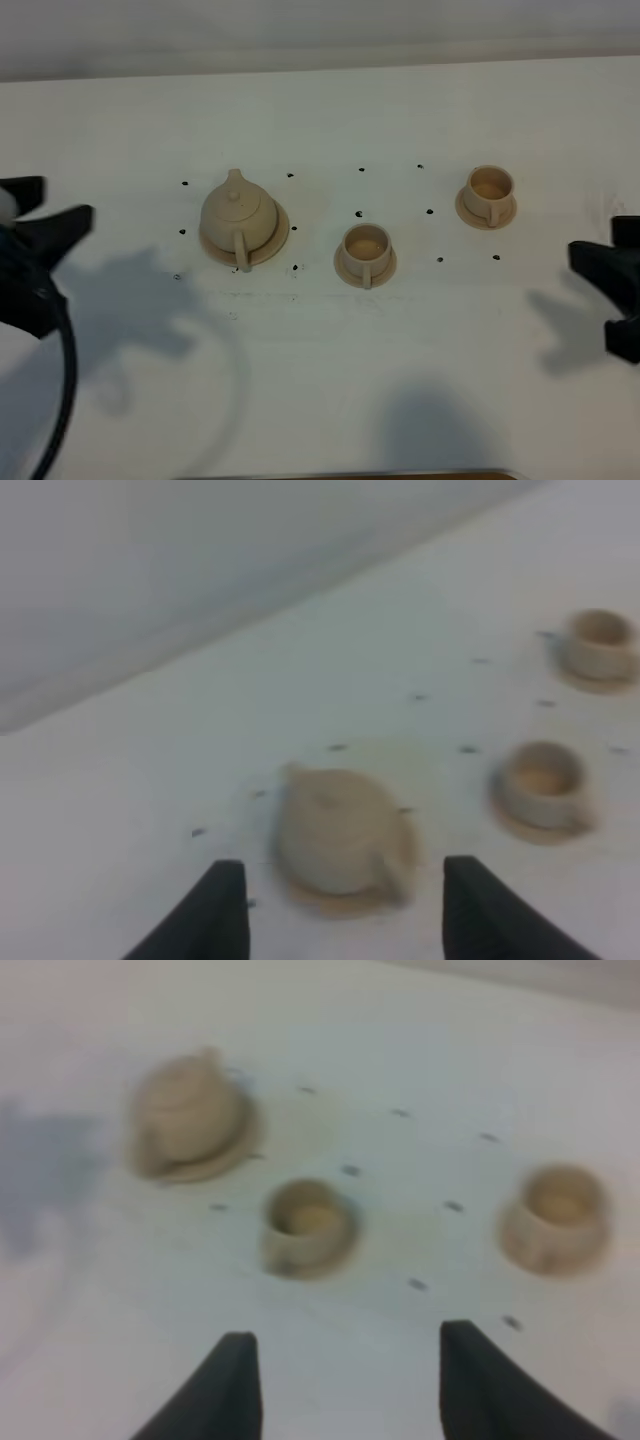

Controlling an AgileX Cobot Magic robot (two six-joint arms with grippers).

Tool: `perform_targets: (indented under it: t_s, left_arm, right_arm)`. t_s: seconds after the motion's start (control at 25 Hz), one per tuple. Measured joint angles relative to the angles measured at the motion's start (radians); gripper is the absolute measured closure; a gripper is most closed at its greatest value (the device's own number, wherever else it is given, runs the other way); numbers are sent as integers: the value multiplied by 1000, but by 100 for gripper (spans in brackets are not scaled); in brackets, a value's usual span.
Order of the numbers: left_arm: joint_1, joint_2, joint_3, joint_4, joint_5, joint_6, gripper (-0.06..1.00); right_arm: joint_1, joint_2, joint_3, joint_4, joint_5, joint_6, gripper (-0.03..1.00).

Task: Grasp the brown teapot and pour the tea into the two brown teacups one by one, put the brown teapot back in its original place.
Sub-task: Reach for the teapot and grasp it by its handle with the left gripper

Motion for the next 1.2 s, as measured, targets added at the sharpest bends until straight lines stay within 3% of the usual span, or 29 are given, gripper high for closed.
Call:
perform_targets:
  t_s: [0.2,0.4,0.6,0.88,1.2]
  left_arm:
    - [113,-60,0,131,0,-188,53]
    - [127,-84,0,231,7,-318,53]
    - [130,-84,0,310,27,-435,53]
    - [130,-84,0,338,51,-478,53]
    - [130,50,-14,293,44,-459,53]
  right_arm:
    - [-72,-4,-44,-161,24,203,55]
    - [-94,-73,-80,-326,78,352,55]
    - [-94,-208,-81,-480,198,496,56]
    - [-94,-448,-47,-563,369,583,56]
    - [-94,-605,37,-580,438,646,56]
